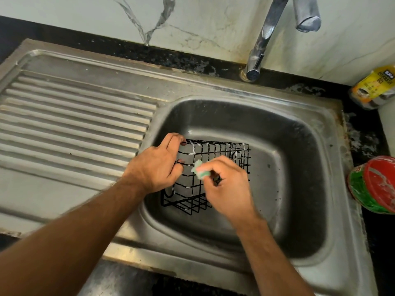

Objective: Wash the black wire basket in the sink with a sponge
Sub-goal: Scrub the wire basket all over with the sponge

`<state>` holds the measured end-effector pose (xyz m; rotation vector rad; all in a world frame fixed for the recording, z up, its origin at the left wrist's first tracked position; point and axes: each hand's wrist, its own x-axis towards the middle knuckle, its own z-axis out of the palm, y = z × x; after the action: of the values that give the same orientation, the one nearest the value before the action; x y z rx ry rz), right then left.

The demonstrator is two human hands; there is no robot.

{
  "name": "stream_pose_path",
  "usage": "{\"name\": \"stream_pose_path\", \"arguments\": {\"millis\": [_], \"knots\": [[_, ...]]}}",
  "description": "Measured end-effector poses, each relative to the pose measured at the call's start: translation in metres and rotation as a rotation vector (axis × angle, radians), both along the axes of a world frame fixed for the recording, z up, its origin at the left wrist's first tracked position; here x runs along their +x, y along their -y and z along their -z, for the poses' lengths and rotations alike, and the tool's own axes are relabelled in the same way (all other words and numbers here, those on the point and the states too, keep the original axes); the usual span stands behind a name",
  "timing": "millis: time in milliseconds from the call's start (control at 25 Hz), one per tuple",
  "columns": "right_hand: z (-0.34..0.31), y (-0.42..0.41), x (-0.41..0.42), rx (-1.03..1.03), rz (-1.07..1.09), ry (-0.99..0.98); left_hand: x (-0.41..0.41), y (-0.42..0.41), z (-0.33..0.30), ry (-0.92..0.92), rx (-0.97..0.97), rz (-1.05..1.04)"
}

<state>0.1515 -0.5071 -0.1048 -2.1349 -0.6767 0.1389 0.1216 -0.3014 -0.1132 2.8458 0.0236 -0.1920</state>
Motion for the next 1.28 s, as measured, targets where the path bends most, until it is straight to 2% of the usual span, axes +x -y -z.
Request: {"name": "stream_pose_path", "arguments": {"millis": [120, 200, 240, 320, 400, 440, 680, 800, 920, 1040, 1120, 1280], "knots": [[0.021, 0.037, 0.041, -0.208, 0.196, -0.107, 0.000, 0.000, -0.001, 0.007, -0.008, 0.003], [0.020, 0.050, 0.056, -0.230, 0.295, -0.258, 0.000, 0.000, 0.000, 0.011, -0.017, 0.003], [0.015, 0.046, 0.054, -0.166, 0.277, -0.265, 0.000, 0.000, 0.000, 0.016, -0.015, 0.006], [-0.002, 0.025, 0.034, -0.005, 0.099, -0.216, 0.000, 0.001, -0.001, 0.015, -0.010, 0.005], [-0.009, 0.008, 0.006, 0.051, -0.087, -0.090, 0.000, 0.001, -0.002, 0.007, -0.004, 0.001], [-0.004, 0.008, 0.001, 0.037, -0.101, -0.035, 0.000, 0.001, -0.001, 0.007, -0.003, 0.001], [0.046, 0.059, 0.070, -0.345, 0.330, -0.213, 0.001, -0.002, 0.004, 0.023, -0.025, 0.007], [0.042, 0.054, 0.076, -0.292, 0.360, -0.266, 0.001, -0.003, 0.005, 0.026, -0.038, 0.004], [0.020, 0.027, 0.042, -0.146, 0.251, -0.269, 0.001, -0.003, 0.004, 0.024, -0.033, -0.003], [0.017, 0.020, 0.019, -0.135, 0.133, -0.186, 0.000, -0.002, 0.003, 0.023, -0.024, 0.002], [0.033, 0.034, 0.041, -0.206, 0.203, -0.157, 0.001, -0.002, 0.003, 0.024, -0.024, -0.001], [0.053, 0.060, 0.093, -0.349, 0.481, -0.315, 0.000, -0.001, 0.002, 0.027, -0.033, 0.003]]}}
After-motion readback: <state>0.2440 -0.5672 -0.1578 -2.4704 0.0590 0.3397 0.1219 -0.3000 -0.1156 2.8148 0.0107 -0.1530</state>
